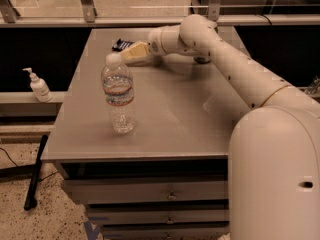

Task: Pick rxbar blueberry

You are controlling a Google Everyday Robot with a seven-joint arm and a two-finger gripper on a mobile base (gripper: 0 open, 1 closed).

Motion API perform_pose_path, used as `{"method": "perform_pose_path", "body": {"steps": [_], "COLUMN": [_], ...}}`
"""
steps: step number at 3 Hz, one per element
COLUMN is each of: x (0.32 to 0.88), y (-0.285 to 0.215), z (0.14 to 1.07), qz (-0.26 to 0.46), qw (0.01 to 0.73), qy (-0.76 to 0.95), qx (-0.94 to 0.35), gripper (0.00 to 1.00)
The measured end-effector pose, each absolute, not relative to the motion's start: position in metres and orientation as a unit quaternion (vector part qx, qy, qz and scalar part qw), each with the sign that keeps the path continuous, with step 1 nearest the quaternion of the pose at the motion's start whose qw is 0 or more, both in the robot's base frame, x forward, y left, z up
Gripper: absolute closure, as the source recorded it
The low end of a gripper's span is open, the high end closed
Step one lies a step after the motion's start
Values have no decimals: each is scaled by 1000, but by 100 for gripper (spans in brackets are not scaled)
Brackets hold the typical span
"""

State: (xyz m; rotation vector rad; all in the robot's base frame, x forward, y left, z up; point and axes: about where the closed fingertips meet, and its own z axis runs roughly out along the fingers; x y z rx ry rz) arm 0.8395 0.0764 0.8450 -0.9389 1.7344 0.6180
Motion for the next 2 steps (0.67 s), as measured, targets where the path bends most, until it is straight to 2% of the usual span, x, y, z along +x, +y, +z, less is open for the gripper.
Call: {"method": "perform_pose_path", "body": {"steps": [1, 2], "x": [842, 843], "y": [78, 79], "z": [842, 841], "qz": [259, 260], "qw": [512, 512], "qy": [720, 719], "qx": [-391, -391], "gripper": [19, 42]}}
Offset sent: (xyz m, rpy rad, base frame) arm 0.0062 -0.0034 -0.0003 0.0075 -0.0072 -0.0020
